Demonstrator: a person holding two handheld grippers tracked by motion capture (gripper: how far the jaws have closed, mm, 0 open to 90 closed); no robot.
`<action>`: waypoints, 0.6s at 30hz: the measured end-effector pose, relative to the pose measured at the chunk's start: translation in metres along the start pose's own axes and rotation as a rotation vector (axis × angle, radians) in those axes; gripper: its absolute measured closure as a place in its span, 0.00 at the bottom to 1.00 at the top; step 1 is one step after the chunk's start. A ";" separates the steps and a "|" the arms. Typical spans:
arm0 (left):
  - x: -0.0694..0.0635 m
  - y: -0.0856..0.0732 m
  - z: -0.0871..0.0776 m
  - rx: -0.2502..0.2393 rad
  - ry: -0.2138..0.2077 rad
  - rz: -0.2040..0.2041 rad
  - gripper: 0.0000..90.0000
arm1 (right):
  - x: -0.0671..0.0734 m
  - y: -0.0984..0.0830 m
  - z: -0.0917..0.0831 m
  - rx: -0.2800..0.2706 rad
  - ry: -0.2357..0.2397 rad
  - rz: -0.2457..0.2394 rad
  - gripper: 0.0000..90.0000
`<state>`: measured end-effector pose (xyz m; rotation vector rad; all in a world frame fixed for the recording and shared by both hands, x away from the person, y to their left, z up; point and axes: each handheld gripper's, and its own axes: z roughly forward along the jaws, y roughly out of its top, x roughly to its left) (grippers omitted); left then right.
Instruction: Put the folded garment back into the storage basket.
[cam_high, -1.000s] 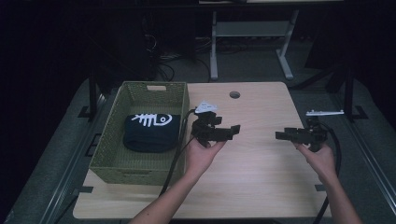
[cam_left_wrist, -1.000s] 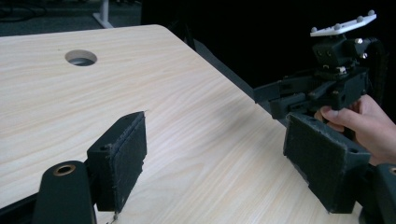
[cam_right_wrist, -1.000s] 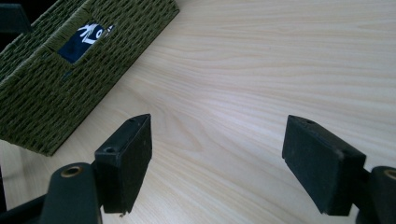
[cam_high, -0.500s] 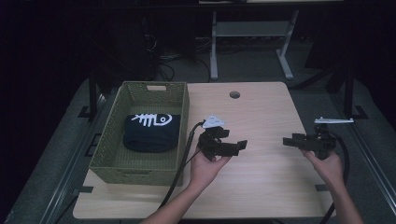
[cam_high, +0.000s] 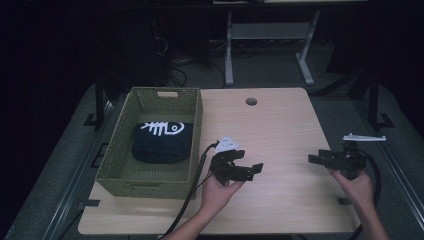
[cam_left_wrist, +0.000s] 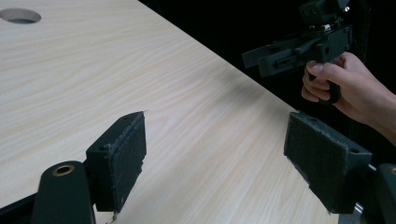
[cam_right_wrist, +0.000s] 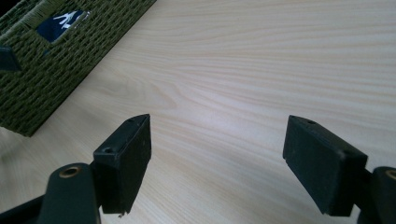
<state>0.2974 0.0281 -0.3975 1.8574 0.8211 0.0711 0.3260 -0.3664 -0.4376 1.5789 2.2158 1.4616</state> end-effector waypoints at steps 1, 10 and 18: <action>0.000 -0.002 -0.001 0.000 -0.001 0.001 0.23 | 0.000 -0.002 -0.001 -0.001 -0.006 0.000 0.26; -0.007 -0.026 -0.009 0.002 -0.015 0.036 0.23 | 0.005 -0.026 -0.005 -0.020 -0.013 -0.006 0.26; -0.009 -0.047 -0.011 0.021 -0.028 0.047 0.23 | 0.018 -0.046 0.002 -0.018 -0.055 -0.015 0.26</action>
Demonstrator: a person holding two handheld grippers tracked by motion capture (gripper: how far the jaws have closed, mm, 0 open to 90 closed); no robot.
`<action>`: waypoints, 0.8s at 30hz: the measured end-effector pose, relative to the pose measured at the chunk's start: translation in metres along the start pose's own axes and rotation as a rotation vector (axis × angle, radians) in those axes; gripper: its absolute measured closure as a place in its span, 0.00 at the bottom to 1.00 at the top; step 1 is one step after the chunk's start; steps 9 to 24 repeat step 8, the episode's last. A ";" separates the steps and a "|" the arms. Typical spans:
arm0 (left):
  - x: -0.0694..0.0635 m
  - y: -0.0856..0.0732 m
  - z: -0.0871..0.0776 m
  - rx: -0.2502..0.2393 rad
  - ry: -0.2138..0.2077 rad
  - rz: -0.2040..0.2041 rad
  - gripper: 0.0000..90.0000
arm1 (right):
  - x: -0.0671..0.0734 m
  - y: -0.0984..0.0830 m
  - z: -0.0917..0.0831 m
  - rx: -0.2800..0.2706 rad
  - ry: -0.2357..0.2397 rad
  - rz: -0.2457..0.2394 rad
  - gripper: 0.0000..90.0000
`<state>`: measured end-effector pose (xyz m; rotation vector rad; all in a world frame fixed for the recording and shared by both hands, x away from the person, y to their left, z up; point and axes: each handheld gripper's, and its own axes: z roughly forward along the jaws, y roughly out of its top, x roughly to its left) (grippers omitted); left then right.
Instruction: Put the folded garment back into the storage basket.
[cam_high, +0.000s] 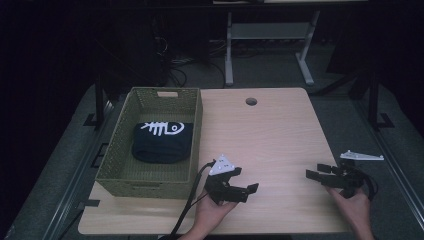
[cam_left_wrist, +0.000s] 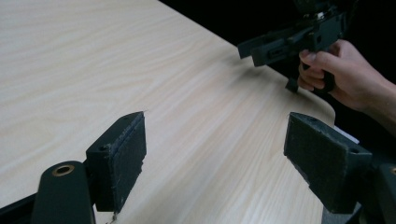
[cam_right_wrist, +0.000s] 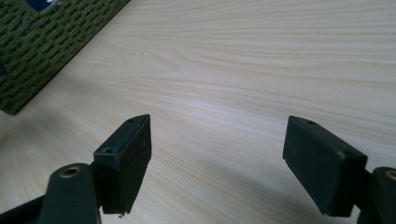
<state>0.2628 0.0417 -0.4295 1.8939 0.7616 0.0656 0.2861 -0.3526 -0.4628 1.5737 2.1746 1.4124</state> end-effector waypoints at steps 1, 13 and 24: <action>0.000 -0.002 0.000 -0.001 0.002 0.002 0.23 | 0.002 -0.001 0.000 0.003 -0.011 0.001 0.26; -0.002 -0.006 -0.003 0.012 -0.013 0.025 0.22 | 0.030 -0.015 -0.014 -0.070 -0.137 -0.092 0.25; -0.002 -0.006 -0.003 0.012 -0.013 0.025 0.22 | 0.030 -0.015 -0.014 -0.070 -0.137 -0.092 0.25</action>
